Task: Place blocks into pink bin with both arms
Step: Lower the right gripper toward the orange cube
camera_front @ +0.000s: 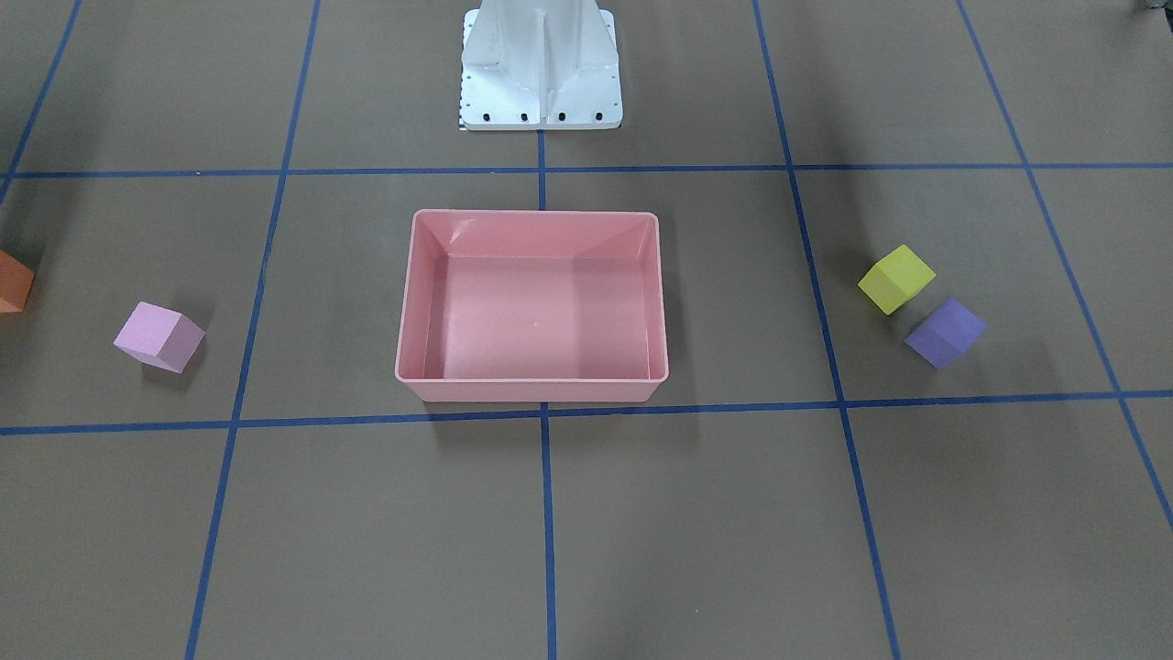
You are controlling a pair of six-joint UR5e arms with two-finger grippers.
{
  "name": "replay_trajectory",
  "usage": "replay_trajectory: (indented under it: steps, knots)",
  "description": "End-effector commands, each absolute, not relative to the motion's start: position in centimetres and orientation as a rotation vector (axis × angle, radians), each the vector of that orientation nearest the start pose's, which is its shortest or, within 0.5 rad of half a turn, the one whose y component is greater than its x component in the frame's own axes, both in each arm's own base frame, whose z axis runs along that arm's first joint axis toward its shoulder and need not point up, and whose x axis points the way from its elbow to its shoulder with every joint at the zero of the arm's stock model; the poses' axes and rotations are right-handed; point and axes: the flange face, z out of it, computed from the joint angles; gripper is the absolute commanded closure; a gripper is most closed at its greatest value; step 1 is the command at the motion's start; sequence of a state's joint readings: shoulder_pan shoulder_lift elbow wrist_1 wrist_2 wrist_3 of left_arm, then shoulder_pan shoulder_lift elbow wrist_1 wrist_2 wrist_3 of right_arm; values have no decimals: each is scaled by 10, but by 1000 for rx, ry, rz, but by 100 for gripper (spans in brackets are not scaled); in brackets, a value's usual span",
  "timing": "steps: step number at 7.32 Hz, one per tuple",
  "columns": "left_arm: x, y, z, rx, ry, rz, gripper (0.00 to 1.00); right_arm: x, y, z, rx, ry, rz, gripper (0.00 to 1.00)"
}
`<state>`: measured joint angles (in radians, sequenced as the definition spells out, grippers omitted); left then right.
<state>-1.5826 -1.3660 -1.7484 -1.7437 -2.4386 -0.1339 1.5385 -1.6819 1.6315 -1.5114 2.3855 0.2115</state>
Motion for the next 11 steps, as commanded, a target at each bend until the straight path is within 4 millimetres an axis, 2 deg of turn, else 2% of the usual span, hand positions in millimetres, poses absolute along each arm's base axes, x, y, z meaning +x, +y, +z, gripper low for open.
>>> replay_trajectory:
  steps: [1,4,7,11]
  knots:
    - [-62,-407,642,81,872,-72,0,46,-448,671,-74,-814,160,0]
    - [-62,-404,644,78,878,-74,0,46,-447,677,-23,-820,138,0]
    - [-61,-400,650,66,878,-81,0,46,-447,673,-12,-828,131,0]
    - [-61,-401,644,74,881,-81,0,43,-448,664,10,-843,114,0]
